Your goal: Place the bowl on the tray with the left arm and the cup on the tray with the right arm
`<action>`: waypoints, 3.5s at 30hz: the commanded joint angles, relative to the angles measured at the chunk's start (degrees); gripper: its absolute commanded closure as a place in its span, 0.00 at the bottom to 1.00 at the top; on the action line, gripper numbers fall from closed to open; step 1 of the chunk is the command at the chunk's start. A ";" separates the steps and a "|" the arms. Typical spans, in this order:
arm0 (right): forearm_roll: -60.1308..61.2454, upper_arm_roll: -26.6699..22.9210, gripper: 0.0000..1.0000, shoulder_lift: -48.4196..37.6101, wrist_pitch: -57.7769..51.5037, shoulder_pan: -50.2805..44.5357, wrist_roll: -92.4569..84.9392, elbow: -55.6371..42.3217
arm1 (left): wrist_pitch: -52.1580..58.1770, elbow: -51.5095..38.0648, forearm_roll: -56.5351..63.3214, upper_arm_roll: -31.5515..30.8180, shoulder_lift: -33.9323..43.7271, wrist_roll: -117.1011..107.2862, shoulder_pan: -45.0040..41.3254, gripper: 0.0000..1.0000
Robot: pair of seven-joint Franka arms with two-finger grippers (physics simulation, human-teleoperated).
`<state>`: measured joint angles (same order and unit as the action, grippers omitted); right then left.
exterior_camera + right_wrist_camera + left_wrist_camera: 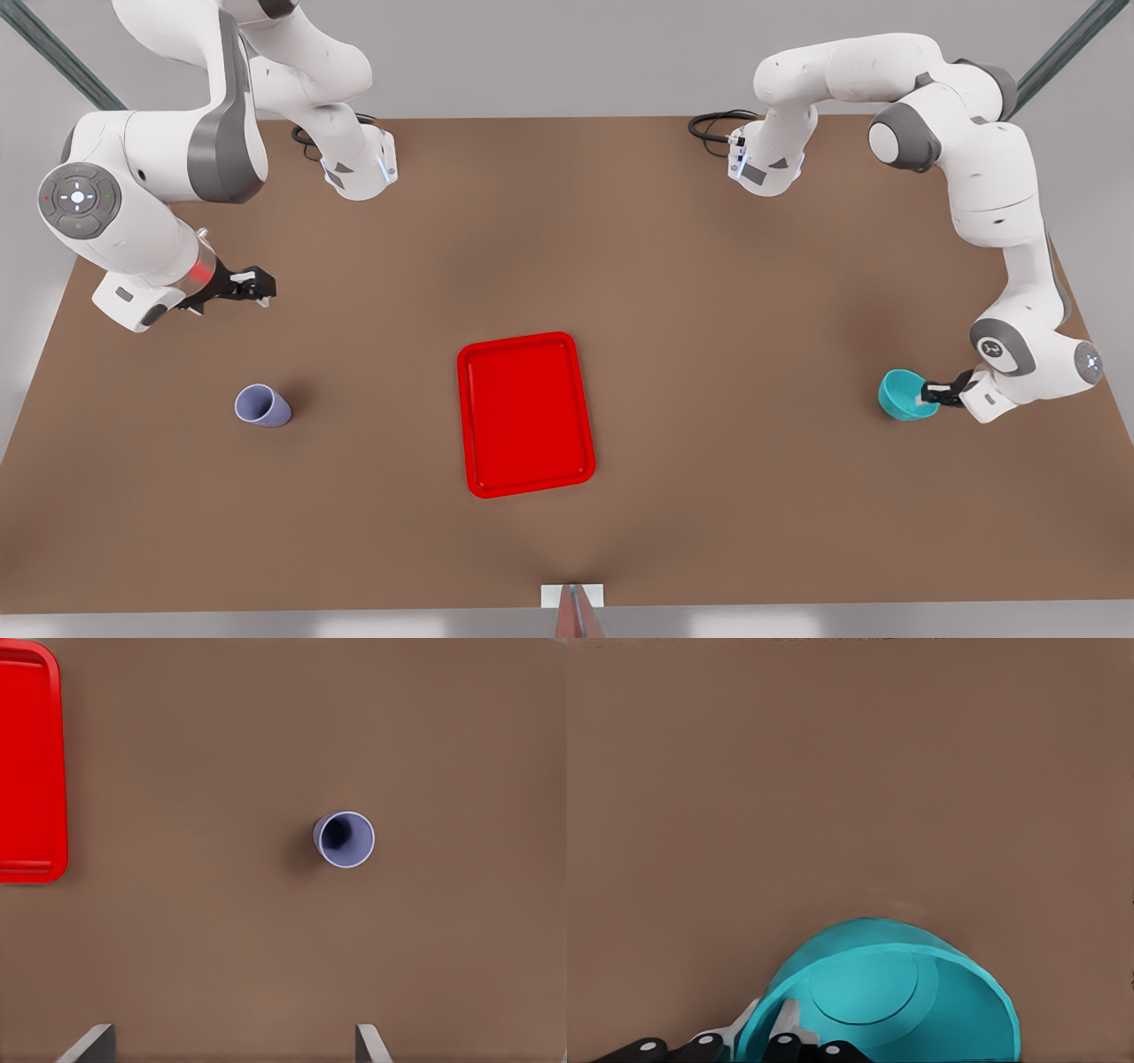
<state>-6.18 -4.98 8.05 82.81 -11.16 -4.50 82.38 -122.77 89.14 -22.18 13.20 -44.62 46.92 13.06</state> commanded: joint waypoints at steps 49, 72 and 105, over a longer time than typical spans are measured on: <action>7.41 -8.46 0.00 24.03 36.19 2.64 -5.43 16.76 | 34.18 -4.42 20.87 -7.31 37.50 -43.49 -20.62 0.00; 6.97 -9.61 0.79 27.01 35.58 2.37 -7.27 15.88 | 35.85 -8.02 20.69 -7.14 35.39 -43.58 -21.41 0.00; 25.25 -9.26 0.79 32.99 34.35 -36.83 25.07 -2.66 | 37.52 -8.11 20.78 -7.14 35.48 -43.84 -21.50 0.00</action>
<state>19.41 -14.20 41.17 114.13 -48.20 10.20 79.69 -85.45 81.06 -1.41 6.05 -9.20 2.11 -8.44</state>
